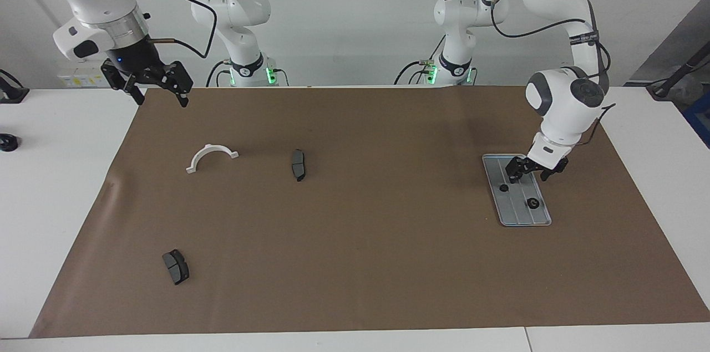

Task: Place bearing gear from tray to pile
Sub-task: 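Reach the left gripper to the silver tray and grasp a black gear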

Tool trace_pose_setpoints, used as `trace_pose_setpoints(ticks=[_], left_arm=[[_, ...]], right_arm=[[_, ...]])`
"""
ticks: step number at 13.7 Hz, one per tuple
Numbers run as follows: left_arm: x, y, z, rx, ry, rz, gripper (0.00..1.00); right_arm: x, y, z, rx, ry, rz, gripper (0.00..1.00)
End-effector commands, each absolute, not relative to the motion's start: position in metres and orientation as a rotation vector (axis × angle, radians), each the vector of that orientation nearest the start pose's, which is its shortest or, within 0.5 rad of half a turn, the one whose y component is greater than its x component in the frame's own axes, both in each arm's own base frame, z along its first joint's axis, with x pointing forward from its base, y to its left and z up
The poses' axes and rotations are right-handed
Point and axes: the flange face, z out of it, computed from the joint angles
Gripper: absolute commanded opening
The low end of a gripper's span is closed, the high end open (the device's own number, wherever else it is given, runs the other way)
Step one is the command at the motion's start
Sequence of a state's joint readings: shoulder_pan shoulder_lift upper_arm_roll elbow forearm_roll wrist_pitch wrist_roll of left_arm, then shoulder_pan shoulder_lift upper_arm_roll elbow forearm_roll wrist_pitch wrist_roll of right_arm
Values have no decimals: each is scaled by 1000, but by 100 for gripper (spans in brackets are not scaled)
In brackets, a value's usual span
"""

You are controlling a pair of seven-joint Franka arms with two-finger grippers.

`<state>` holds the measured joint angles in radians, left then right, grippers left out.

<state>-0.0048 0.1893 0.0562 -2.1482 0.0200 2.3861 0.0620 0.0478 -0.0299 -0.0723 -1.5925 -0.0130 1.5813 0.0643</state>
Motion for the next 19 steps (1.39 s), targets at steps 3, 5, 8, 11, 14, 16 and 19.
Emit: trace_pose_setpoints(ticks=[3,5,8,11,14,16,19], left_arm=[[550,41,309,-3107,29,-64,73],[543,42,302,-3110,19,-33,69],[535,41,299,-3112,12,3,69],[533,41,299,-3113,9,22,69],[532,41,298,-3113,6,46,62],[532,40,299,-3114,13,58,35],[537,37,307,-3113,24,67,0]], right_arm=[[540,-18,635,-3145,116,-22,100],[540,-18,635,-3145,113,-22,100],[540,-18,635,-3145,113,-22,100],[540,-18,635,-3145,116,-19,100],[540,-18,635,-3145,116,-22,100],[540,-18,635,-3145,113,-22,100],[539,-18,635,-3145,113,-22,100]])
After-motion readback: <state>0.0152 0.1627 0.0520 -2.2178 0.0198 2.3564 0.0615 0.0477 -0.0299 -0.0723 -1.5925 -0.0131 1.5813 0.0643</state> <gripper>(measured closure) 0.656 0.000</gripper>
